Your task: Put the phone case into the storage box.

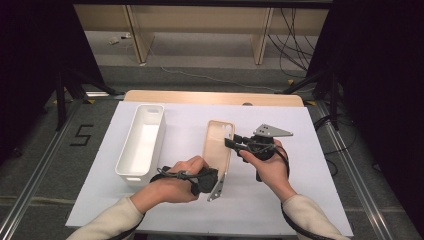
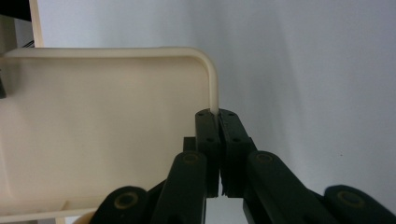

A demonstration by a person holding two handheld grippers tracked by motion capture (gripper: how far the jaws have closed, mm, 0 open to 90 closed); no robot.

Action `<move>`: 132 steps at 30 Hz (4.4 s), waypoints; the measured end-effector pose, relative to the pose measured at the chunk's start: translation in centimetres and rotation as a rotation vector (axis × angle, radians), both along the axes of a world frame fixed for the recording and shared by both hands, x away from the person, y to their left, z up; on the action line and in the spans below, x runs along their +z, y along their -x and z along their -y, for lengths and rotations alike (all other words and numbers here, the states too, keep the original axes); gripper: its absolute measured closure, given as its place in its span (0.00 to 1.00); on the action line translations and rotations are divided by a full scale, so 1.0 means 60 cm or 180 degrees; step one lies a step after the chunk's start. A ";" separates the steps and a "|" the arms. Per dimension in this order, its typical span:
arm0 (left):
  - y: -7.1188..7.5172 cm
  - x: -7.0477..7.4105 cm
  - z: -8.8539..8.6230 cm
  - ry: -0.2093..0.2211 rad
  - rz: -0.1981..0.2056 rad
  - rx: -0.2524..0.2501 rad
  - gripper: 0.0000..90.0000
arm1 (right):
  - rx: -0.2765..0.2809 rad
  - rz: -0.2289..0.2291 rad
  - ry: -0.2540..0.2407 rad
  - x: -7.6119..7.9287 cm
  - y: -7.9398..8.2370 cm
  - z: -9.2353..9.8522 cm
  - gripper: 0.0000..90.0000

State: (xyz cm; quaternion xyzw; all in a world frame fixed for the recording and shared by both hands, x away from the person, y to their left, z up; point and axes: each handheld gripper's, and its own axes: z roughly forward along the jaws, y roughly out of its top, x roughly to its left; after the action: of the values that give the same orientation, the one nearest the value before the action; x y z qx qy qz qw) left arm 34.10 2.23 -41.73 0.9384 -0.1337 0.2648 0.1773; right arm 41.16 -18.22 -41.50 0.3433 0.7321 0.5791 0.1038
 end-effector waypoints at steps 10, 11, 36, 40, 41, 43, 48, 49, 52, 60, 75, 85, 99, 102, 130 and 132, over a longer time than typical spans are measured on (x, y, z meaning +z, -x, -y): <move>-0.006 -0.007 0.002 0.0024 0.0089 0.0017 0.97 | 0.0029 -0.0125 -0.0253 0.011 0.008 -0.001 0.91; -0.007 -0.007 0.002 0.0028 0.0097 0.0021 0.97 | 0.0030 -0.0149 -0.0319 0.013 0.011 -0.002 0.91; 0.002 0.022 -0.043 0.1096 -0.0076 0.0504 0.20 | -0.0044 0.0078 -0.0293 0.038 0.026 0.011 0.92; 0.006 0.027 -0.065 0.1506 -0.0265 0.0669 0.16 | -0.0044 0.0095 -0.0273 0.039 0.034 0.013 0.92; 0.005 0.029 -0.070 0.1561 -0.0347 0.0668 0.16 | -0.0044 0.0095 -0.0273 0.039 0.034 0.013 0.92; 0.004 0.030 -0.078 0.1692 -0.0447 0.0725 0.14 | -0.0038 0.0150 -0.0210 0.041 0.036 0.016 0.92; -0.007 0.029 -0.095 0.2022 -0.0527 0.1056 0.15 | -0.0058 0.0163 -0.0233 0.043 0.040 0.019 0.92; -0.007 0.029 -0.095 0.2022 -0.0527 0.1056 0.15 | -0.0058 0.0163 -0.0233 0.043 0.040 0.019 0.92; -0.011 0.027 -0.098 0.2153 -0.0530 0.1151 0.15 | -0.0069 0.0213 -0.0198 0.043 0.039 0.024 0.92; -0.017 0.031 -0.115 0.2451 -0.0687 0.1331 0.17 | -0.0054 0.0178 -0.0193 0.045 0.044 0.020 0.91; -0.033 0.047 -0.121 0.2883 -0.0734 0.1607 0.23 | -0.0077 0.0194 -0.0249 0.044 0.054 0.028 0.91; -0.045 0.058 -0.112 0.3200 -0.0864 0.1736 0.36 | -0.0078 0.0224 -0.0219 0.042 0.057 0.028 0.91; -0.055 0.081 -0.092 0.3450 -0.0876 0.1854 0.64 | -0.0034 0.0194 -0.0202 0.036 0.059 0.019 0.91; -0.060 0.082 -0.089 0.3490 -0.0882 0.1894 0.69 | -0.0034 0.0149 -0.0116 0.038 0.061 0.021 0.91; -0.060 0.087 -0.082 0.3577 -0.0806 0.2064 0.93 | 0.0003 0.0187 -0.0113 0.030 0.061 0.014 0.91; -0.060 0.088 -0.083 0.3562 -0.0784 0.2049 0.94 | -0.0023 0.0259 -0.0119 0.028 0.060 0.011 0.91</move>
State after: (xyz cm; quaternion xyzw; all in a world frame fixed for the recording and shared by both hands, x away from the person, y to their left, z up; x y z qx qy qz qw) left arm 37.70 7.20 -36.43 0.7211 0.3329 0.2249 0.5645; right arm 37.58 -18.90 -39.81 0.3241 0.7151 0.6058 0.1292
